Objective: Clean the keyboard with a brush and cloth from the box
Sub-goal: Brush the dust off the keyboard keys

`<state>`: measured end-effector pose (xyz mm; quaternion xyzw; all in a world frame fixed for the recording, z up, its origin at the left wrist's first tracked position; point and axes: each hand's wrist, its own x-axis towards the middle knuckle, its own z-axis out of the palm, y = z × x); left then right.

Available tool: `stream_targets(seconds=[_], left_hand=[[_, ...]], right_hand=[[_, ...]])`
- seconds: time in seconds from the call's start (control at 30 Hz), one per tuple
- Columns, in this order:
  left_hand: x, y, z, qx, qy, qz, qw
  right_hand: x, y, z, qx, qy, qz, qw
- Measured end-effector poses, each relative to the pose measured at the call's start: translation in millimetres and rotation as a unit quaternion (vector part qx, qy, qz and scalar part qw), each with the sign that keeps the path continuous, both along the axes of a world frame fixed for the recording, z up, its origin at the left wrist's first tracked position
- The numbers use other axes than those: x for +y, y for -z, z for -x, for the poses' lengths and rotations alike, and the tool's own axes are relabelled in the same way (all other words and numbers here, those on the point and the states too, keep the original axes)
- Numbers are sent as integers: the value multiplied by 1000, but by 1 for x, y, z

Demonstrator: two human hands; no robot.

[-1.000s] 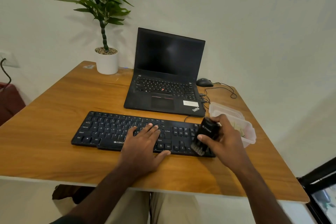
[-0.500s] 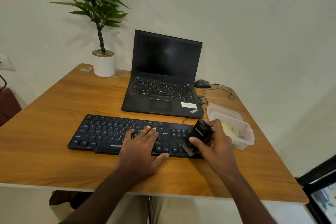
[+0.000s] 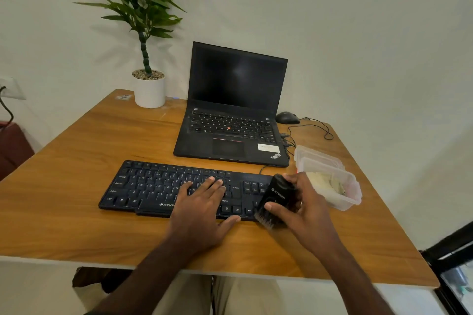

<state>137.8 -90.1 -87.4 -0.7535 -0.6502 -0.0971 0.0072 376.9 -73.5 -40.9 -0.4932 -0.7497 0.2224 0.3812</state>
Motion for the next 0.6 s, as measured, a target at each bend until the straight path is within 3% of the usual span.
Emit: stream_targets(seconds=[0.3, 0.43, 0.53, 0.6], left_hand=[[-3, -7, -2, -10, -5, 7, 1000], [-2, -5, -2, 5, -8, 14, 1000], [-2, -4, -2, -2, -8, 9, 1000], [-2, -4, -2, 3, -7, 13, 1000]], right_hand=[[12, 0, -4, -4, 53, -36, 998], [-1, 6, 11, -22, 20, -33, 999], [0, 4, 12, 21, -1, -3, 1000], [5, 5, 8, -10, 7, -5, 1000]])
